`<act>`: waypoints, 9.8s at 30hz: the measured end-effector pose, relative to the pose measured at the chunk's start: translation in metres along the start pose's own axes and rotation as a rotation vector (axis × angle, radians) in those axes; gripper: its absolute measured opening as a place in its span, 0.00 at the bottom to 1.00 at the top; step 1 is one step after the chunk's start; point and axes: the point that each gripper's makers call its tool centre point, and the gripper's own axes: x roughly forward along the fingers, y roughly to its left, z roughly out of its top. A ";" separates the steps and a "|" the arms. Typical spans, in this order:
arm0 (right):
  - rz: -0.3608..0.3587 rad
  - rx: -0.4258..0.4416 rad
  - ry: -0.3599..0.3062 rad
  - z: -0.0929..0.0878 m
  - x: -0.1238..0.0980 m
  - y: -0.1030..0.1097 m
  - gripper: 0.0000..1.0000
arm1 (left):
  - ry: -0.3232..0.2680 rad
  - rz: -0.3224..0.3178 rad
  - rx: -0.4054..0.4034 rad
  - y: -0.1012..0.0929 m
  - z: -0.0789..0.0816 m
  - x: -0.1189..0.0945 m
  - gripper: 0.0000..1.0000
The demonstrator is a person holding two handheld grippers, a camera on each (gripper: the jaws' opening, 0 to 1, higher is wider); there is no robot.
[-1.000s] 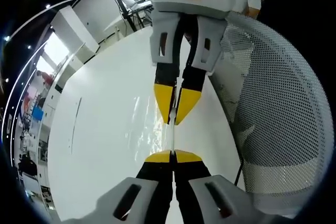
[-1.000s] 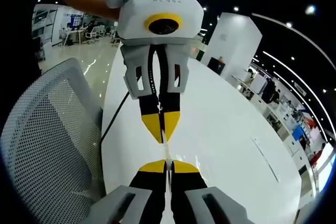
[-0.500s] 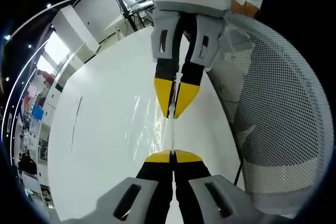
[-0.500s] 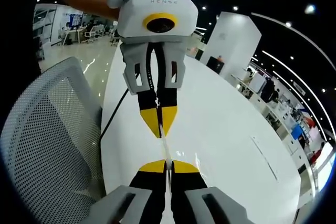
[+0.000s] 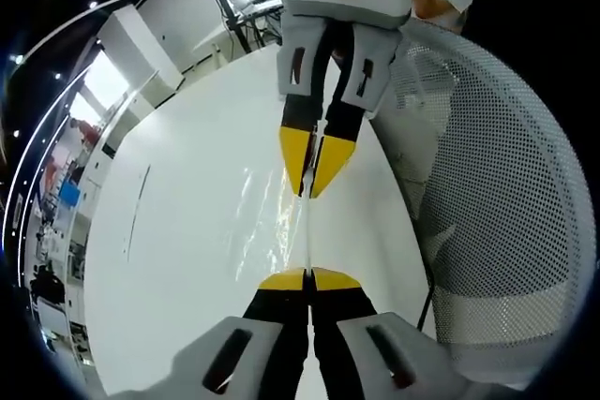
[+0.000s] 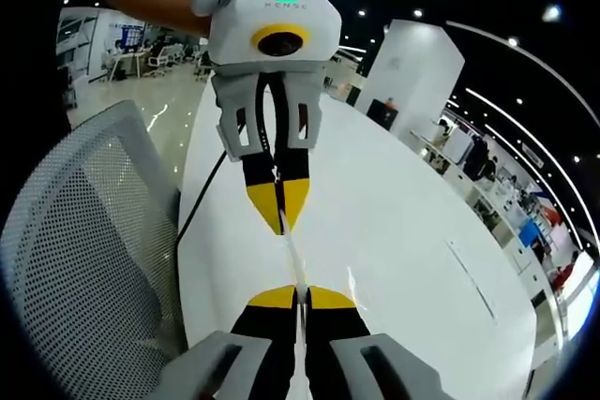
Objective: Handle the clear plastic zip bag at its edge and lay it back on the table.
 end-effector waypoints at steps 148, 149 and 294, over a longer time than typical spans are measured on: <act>-0.120 0.113 0.031 -0.049 -0.024 -0.021 0.00 | -0.003 0.082 -0.073 0.014 -0.013 -0.013 0.00; -0.119 0.116 0.033 -0.049 -0.024 -0.021 0.00 | -0.009 0.081 -0.068 0.013 -0.012 -0.013 0.00; -0.181 0.143 -0.106 0.028 0.003 -0.074 0.00 | -0.197 0.309 -0.099 0.030 0.033 0.004 0.00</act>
